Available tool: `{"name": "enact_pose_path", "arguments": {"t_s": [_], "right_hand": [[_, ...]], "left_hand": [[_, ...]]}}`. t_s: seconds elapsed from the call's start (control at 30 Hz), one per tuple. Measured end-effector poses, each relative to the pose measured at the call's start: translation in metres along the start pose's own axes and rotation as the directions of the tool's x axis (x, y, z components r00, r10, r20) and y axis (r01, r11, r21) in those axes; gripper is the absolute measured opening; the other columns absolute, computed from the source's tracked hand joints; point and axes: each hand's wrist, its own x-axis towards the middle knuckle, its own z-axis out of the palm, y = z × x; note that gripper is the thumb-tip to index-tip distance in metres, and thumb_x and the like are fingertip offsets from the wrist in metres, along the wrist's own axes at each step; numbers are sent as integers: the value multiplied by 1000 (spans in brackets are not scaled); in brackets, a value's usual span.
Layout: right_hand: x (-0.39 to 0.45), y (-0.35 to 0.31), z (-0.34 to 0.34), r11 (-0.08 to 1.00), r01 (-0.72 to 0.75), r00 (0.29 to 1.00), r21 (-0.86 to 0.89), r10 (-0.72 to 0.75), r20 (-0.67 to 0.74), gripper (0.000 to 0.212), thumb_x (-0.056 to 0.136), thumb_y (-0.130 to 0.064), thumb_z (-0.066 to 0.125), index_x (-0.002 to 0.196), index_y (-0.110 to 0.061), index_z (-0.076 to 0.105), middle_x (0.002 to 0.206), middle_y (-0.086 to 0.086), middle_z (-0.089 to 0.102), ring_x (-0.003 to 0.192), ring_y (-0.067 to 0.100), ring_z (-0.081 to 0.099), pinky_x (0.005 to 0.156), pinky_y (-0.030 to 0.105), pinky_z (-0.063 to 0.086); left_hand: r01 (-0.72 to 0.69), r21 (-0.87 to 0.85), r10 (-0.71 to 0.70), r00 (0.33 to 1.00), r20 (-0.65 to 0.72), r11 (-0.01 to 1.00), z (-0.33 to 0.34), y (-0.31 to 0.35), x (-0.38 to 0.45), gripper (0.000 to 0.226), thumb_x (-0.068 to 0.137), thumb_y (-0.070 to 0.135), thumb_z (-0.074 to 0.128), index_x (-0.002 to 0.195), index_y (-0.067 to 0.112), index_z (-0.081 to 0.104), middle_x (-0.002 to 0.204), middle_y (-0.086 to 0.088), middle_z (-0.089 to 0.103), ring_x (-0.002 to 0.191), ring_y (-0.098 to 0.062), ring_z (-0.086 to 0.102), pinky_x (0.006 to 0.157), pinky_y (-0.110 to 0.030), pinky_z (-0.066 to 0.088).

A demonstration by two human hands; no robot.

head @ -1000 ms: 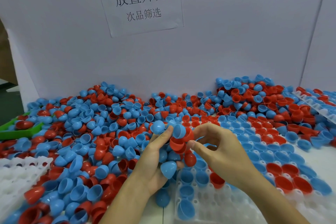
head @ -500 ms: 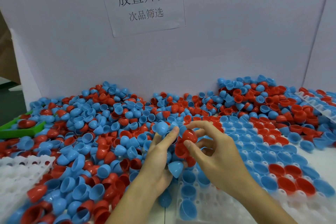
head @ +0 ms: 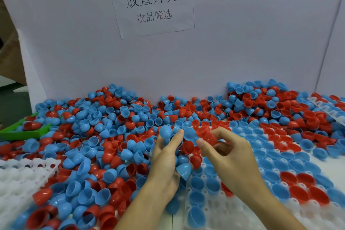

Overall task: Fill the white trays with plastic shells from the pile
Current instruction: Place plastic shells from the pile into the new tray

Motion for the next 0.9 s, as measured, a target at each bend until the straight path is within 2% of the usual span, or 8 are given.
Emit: {"name": "enact_pose_path", "arguments": {"t_s": [0.07, 0.13, 0.27, 0.37, 0.47, 0.53, 0.7, 0.9], "right_hand": [[0, 3, 1, 993, 55, 998, -106, -53, 23, 20, 76, -33, 81, 68, -32, 63, 64, -16, 59, 55, 8, 55, 52, 14, 43], [0, 5, 0, 975, 91, 994, -205, -77, 77, 17, 73, -28, 85, 70, -31, 68, 72, -16, 62, 67, 10, 59, 57, 21, 49], [-1, 6, 0, 965, 111, 981, -239, -67, 185, 8, 76, -26, 84, 78, -21, 77, 80, -13, 65, 76, 13, 62, 61, 27, 52], [-2, 5, 0, 965, 131, 976, -229, -85, 201, 4, 82, -28, 78, 80, -24, 78, 81, -13, 65, 79, 13, 63, 62, 25, 53], [-2, 6, 0, 961, 155, 975, -230, -111, 190, 22, 92, -28, 67, 71, -25, 74, 72, -13, 63, 72, 13, 61, 59, 22, 49], [-1, 6, 1, 951, 171, 975, -258, -126, 182, 32, 94, -23, 65, 63, -21, 67, 63, -9, 59, 63, 15, 57, 56, 24, 46], [-3, 6, 1, 979, 85, 983, -184, -53, 176, 21, 90, -4, 68, 82, -21, 76, 71, -17, 71, 67, 5, 70, 64, 21, 57], [-4, 6, 2, 991, -60, 989, -122, 76, 129, 30, 83, -5, 77, 86, -28, 58, 72, -13, 73, 64, 6, 71, 62, 18, 57]], "left_hand": [[-8, -23, 8, 1000, 2, 1000, -1, 1, 0, 29, 74, 30, 78, 101, 25, 70, 104, -12, 77, 91, -32, 76, 66, -40, 61], [-10, -30, 10, 1000, 0, 1000, -1, 2, 0, 38, 71, 33, 77, 106, 24, 68, 105, -14, 76, 93, -35, 75, 70, -43, 61], [6, -56, -7, 1000, -9, 998, -2, 3, 0, 25, 76, 32, 77, 98, 26, 69, 104, -15, 76, 88, -33, 75, 63, -39, 58], [14, -48, -14, 1000, -12, 999, -4, 1, 2, 27, 81, 31, 76, 105, 24, 68, 106, -16, 76, 94, -35, 74, 70, -43, 59], [6, -43, -7, 1000, -20, 999, -4, 1, 1, 33, 79, 30, 77, 109, 21, 66, 107, -16, 75, 99, -37, 73, 79, -49, 60], [10, -47, -11, 1000, -25, 999, -3, 0, 1, 27, 82, 28, 76, 107, 22, 66, 106, -16, 76, 96, -36, 74, 74, -46, 61], [35, -52, -36, 999, -32, 998, -2, 1, -1, 24, 85, 28, 75, 107, 23, 68, 103, -14, 76, 87, -31, 76, 62, -37, 59], [46, -29, -47, 999, -11, 999, -2, -1, -2, 28, 84, 31, 76, 110, 26, 69, 104, -12, 77, 89, -31, 76, 64, -39, 59]]}}
